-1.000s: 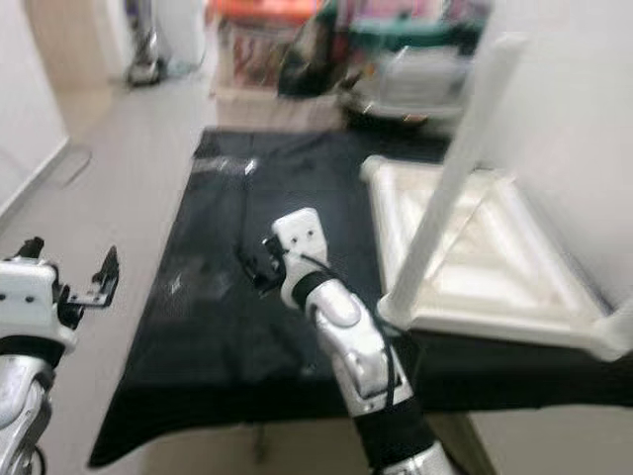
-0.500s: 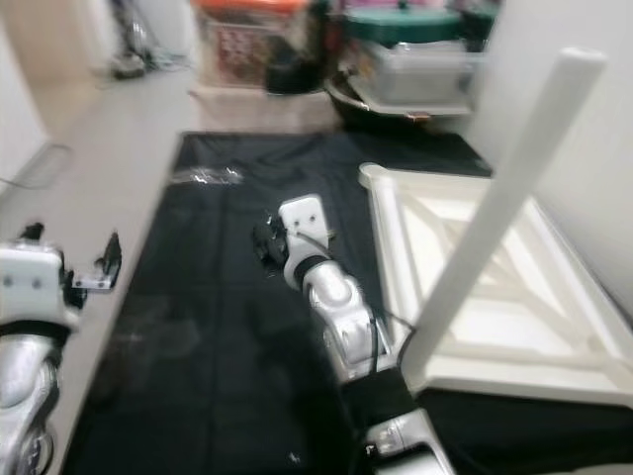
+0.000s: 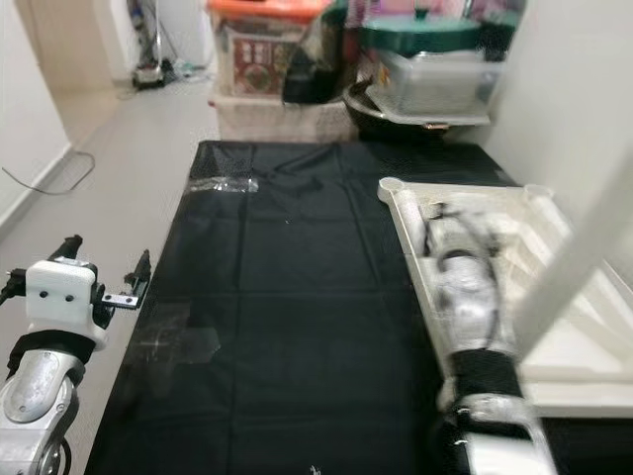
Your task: Building children table
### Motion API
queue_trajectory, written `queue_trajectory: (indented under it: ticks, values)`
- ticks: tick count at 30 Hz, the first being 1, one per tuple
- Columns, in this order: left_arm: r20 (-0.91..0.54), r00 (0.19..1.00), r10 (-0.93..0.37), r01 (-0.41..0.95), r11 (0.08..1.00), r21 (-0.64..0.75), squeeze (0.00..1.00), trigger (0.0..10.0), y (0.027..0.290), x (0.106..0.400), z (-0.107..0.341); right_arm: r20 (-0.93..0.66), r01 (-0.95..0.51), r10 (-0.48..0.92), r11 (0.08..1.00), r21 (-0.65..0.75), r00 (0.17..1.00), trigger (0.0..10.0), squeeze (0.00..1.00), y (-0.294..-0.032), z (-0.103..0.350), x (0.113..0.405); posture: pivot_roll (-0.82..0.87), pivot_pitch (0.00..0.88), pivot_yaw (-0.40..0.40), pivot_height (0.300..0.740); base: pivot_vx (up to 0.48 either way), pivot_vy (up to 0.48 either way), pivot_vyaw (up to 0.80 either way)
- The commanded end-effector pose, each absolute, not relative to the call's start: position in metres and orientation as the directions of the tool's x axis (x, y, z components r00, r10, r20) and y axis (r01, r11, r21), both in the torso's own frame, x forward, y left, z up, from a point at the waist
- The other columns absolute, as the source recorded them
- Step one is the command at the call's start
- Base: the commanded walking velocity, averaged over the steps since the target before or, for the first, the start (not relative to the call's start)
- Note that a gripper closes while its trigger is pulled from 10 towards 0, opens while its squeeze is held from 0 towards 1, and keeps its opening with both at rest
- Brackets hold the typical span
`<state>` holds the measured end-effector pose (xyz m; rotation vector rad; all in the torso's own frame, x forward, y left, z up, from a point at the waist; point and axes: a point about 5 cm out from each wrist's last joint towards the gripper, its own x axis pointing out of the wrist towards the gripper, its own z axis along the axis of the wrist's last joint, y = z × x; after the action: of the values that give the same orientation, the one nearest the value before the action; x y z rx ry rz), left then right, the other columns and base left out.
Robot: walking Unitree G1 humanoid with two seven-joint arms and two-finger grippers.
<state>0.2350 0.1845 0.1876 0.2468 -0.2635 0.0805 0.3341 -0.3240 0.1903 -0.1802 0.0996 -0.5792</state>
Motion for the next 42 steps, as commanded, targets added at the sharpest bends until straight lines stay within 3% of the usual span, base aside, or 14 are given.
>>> queue_trajectory:
  ticks: [1,3,4,14,17,18,20,21,23,24,25,31,38,42]
  values:
    - [0.252,0.967,0.031,-0.094,0.966,0.243,0.00,10.0,0.183,0.236,0.184,-0.027,0.627,-0.644,0.752,-0.205,0.764,10.0,0.00,-0.358,0.197,0.321,-0.01,0.000,-0.040,0.740,0.000,0.000,0.00]
    - [0.252,0.967,0.031,-0.094,0.966,0.243,0.00,10.0,0.183,0.236,0.184,-0.027,0.627,-0.644,0.752,-0.205,0.764,10.0,0.00,-0.358,0.197,0.321,-0.01,0.000,-0.040,0.740,0.000,0.000,0.00]
    - [0.241,0.970,0.019,-0.079,0.967,0.241,0.00,10.0,0.180,0.238,0.180,-0.007,0.721,-0.738,0.662,-0.207,0.675,10.0,0.00,-0.394,0.207,0.302,-0.02,0.000,-0.029,0.740,0.000,0.000,0.00]
    - [0.237,0.971,-0.010,-0.053,0.965,0.256,0.00,10.0,0.176,0.242,0.181,-0.015,0.714,-0.742,0.651,-0.257,0.670,10.0,0.00,-0.400,0.195,0.300,0.00,0.000,-0.022,0.740,0.000,0.000,0.00]
    - [0.236,0.972,-0.003,-0.063,0.961,0.270,0.00,10.0,0.180,0.243,0.181,-0.083,0.412,-0.432,0.893,-0.181,0.898,10.0,0.00,-0.329,0.174,0.341,0.02,0.000,-0.033,0.740,0.000,0.000,0.00]
    - [0.236,0.972,-0.002,-0.064,0.960,0.272,0.00,10.0,0.180,0.243,0.181,-0.079,0.324,-0.340,0.932,-0.163,0.937,10.0,0.00,-0.309,0.171,0.350,0.02,0.000,-0.033,0.740,0.000,0.000,0.00]
    - [0.237,0.972,-0.002,-0.064,0.960,0.272,0.00,10.0,0.178,0.243,0.181,-0.098,0.198,-0.215,0.966,-0.166,0.972,10.0,0.00,-0.284,0.166,0.359,0.03,0.000,-0.040,0.740,0.000,0.000,0.00]
    - [0.237,0.972,-0.002,-0.064,0.960,0.272,0.00,10.0,0.178,0.243,0.181,-0.098,0.198,-0.215,0.966,-0.166,0.972,10.0,0.00,-0.284,0.166,0.359,0.03,0.000,-0.040,0.740,0.000,0.000,0.00]
    - [0.236,0.972,-0.004,-0.062,0.960,0.272,0.00,10.0,0.175,0.242,0.180,-0.136,-0.092,0.073,0.986,-0.137,0.988,10.0,0.00,-0.228,0.155,0.372,0.05,0.000,-0.055,0.740,0.000,0.000,0.00]
    - [0.236,0.972,-0.004,-0.062,0.960,0.272,0.00,10.0,0.175,0.242,0.180,-0.136,-0.092,0.073,0.986,-0.137,0.988,10.0,0.00,-0.228,0.155,0.372,0.05,0.000,-0.055,0.740,0.000,0.000,0.00]
    - [0.236,0.972,-0.004,-0.062,0.960,0.273,0.00,10.0,0.175,0.242,0.179,-0.151,-0.175,0.154,0.974,-0.144,0.977,10.0,0.00,-0.209,0.151,0.377,0.06,0.000,-0.062,0.740,0.000,0.000,0.00]
    - [0.241,0.970,0.010,-0.077,0.959,0.272,0.00,10.0,0.176,0.241,0.179,-0.171,-0.203,0.174,0.964,-0.174,0.970,10.0,0.00,-0.198,0.147,0.385,0.08,0.000,-0.080,0.740,0.000,0.000,0.00]
    - [0.237,0.971,0.016,-0.082,0.959,0.272,0.00,10.0,0.177,0.240,0.177,-0.187,-0.071,0.033,0.976,-0.204,0.982,10.0,0.00,-0.225,0.161,0.391,0.07,0.000,-0.078,0.740,0.000,0.000,0.00]
    - [0.239,0.971,0.012,-0.079,0.959,0.273,0.00,10.0,0.176,0.243,0.177,-0.256,-0.099,0.044,0.974,-0.204,0.966,10.0,0.00,-0.231,0.154,0.389,0.07,0.000,-0.077,0.740,0.000,0.000,0.00]
